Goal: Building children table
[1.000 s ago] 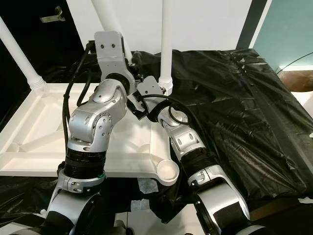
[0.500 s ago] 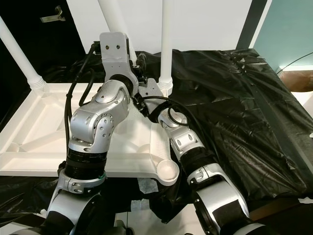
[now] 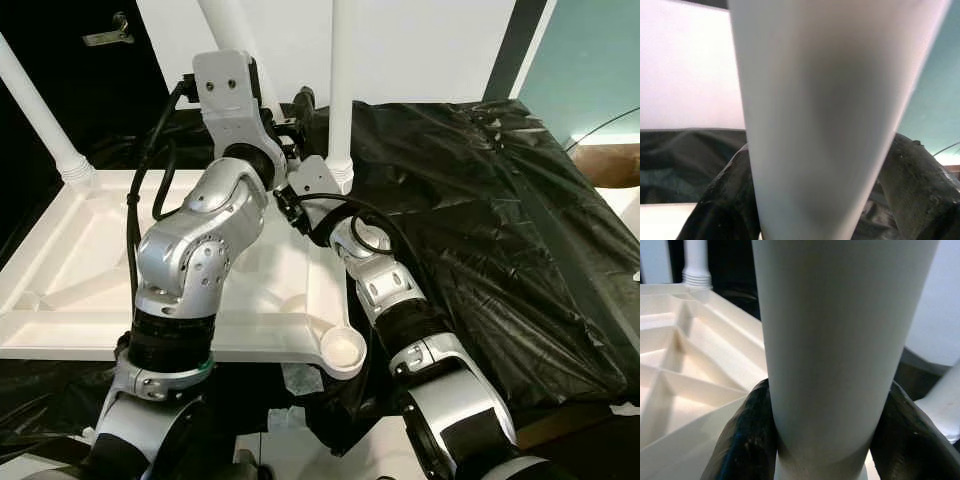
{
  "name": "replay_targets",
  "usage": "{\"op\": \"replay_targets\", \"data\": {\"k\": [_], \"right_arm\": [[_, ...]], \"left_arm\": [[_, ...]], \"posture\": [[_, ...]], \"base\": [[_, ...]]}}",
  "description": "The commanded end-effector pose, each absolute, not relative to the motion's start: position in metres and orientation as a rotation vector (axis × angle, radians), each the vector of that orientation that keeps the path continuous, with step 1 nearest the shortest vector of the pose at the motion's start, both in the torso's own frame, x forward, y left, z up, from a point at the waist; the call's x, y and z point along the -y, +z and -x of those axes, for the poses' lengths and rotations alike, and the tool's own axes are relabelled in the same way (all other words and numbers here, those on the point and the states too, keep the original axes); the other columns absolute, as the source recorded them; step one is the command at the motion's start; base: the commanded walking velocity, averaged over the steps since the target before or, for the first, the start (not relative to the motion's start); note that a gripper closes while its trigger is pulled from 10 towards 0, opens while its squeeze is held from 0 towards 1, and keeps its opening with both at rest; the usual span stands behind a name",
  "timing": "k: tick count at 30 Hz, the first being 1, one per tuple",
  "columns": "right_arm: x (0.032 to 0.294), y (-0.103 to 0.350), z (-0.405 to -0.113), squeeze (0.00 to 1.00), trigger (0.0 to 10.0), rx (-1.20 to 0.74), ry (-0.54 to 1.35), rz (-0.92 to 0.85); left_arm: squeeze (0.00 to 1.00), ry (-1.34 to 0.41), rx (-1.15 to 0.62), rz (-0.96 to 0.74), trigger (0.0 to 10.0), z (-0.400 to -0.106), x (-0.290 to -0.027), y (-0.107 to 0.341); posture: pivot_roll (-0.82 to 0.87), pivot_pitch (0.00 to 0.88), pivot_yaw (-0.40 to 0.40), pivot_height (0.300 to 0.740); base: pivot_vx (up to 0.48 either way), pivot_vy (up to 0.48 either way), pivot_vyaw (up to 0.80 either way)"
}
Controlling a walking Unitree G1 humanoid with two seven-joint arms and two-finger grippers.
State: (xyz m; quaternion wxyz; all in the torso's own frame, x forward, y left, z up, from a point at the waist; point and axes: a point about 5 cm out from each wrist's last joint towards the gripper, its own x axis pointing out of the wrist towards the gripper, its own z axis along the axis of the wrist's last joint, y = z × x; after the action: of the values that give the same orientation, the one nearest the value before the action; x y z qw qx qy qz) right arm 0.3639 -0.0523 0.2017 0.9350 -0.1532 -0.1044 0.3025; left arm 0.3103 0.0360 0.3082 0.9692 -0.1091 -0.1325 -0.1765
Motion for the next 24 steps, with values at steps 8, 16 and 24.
{"op": "replay_targets", "data": {"k": [8, 16, 24], "right_arm": [[0.05, 0.203, -0.356, 0.0, 10.0, 0.194, 0.747, 0.286], [0.056, 0.208, -0.349, 0.0, 10.0, 0.148, 0.851, 0.205], [0.066, 0.206, -0.348, 0.0, 10.0, 0.119, 0.875, 0.214]], "left_arm": [[0.0, -0.92, 0.428, 0.109, 10.0, -0.293, -0.027, 0.316], [0.0, -1.074, 0.405, 0.023, 10.0, -0.289, -0.044, 0.305], [0.0, -1.068, 0.384, -0.026, 8.5, -0.29, -0.054, 0.3]], "posture": [[0.12, 0.016, 0.014, 0.74], [0.1, 0.01, 0.021, 0.74], [0.1, 0.009, 0.023, 0.74]], "base": [[0.0, 0.0, 0.0], [0.0, 0.0, 0.0], [0.0, 0.0, 0.0]]}}
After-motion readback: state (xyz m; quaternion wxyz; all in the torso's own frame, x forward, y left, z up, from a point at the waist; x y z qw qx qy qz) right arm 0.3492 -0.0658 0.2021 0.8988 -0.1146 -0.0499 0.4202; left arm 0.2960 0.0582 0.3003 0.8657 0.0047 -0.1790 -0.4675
